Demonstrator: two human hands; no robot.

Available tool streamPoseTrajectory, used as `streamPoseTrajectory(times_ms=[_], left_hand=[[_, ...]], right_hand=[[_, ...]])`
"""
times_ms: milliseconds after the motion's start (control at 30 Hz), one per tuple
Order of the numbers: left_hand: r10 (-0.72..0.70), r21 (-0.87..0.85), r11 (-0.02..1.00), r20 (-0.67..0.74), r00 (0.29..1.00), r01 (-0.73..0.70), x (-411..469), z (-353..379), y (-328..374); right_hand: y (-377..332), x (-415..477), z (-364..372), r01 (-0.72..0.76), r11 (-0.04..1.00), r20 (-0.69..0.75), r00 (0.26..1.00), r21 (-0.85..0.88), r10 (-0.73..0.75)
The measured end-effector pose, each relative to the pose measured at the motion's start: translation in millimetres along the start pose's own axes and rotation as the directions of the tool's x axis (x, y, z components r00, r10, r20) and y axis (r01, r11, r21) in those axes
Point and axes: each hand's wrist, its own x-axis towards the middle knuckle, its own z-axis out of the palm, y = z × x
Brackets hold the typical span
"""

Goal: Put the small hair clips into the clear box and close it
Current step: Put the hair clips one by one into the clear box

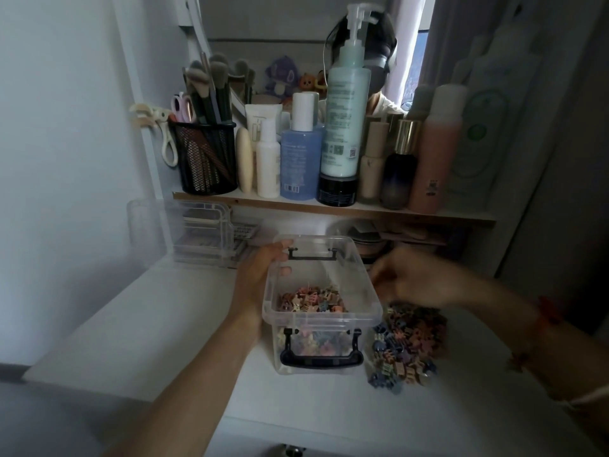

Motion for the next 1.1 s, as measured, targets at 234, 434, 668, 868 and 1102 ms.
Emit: streamPoseTrajectory(times_ms=[234, 434, 668, 868, 1102], left_hand=[[-0.016, -0.017, 1.0, -0.01, 1.0, 0.016, 1, 2, 1], [-0.015, -0.029, 0.999, 0.025, 1.0, 0.015, 0, -1, 1], [-0.024, -0.061, 0.998, 0.027, 0.999, 0.026, -1, 1, 2], [-0.042, -0.073, 0.996, 0.03, 0.999, 0.044, -2, 1, 3], [-0.019, -0.088, 0.996, 0.025, 1.0, 0.021, -2, 3, 5]], right_hand=[[-5, 1, 5, -0.013, 0.994, -0.185, 0.983, -0.105, -0.007], [-33, -6, -24, 0.315, 0.921, -0.524, 0.837, 0.23, -0.155], [-16, -17, -1, 0.08, 0.989, 0.139, 0.988, -0.122, -0.062], [-14, -18, 13, 0.077, 0.969, 0.175, 0.984, -0.236, -0.036], [-10, -4, 4, -0.036, 0.992, -0.366, 0.931, -0.121, -0.011]])
